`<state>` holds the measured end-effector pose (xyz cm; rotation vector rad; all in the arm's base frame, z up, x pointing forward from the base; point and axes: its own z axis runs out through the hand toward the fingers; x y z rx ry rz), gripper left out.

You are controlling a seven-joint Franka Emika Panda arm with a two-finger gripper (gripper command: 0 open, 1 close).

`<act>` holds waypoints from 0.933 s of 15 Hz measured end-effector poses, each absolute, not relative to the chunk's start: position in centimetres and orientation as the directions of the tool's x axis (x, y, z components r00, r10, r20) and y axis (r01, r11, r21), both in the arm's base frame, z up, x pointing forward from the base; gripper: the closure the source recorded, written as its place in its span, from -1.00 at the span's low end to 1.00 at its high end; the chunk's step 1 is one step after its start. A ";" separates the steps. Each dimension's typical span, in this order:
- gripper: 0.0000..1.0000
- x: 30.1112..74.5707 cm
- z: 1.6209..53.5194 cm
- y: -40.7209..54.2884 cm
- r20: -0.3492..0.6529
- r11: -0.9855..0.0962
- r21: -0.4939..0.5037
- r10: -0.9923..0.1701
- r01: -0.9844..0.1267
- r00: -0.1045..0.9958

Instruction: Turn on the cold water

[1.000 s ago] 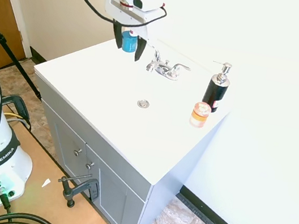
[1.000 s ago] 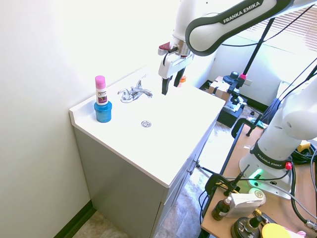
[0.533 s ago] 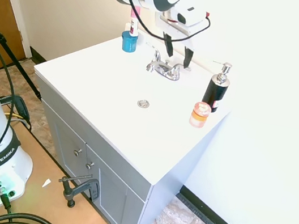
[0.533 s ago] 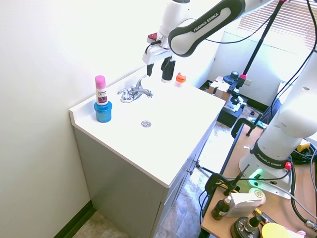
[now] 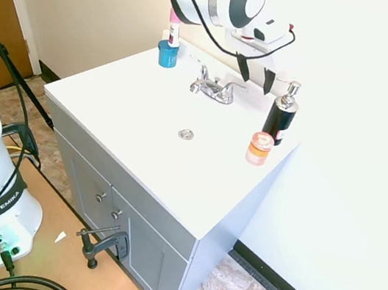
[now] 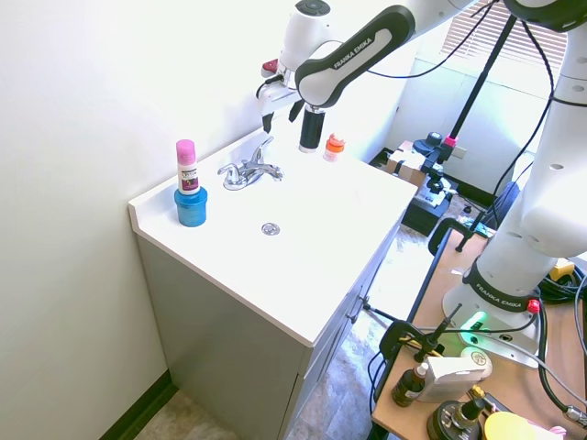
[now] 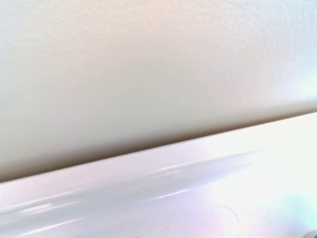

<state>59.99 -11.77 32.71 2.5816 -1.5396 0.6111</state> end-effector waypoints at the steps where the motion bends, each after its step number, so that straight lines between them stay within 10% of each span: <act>1: -1.00 60.3 32.1 -11.9 0.372 -0.494 -0.128 -0.827 -0.860 0.421; 14: -1.00 59.2 31.8 -11.1 0.219 -0.544 0.003 -0.819 -0.839 0.531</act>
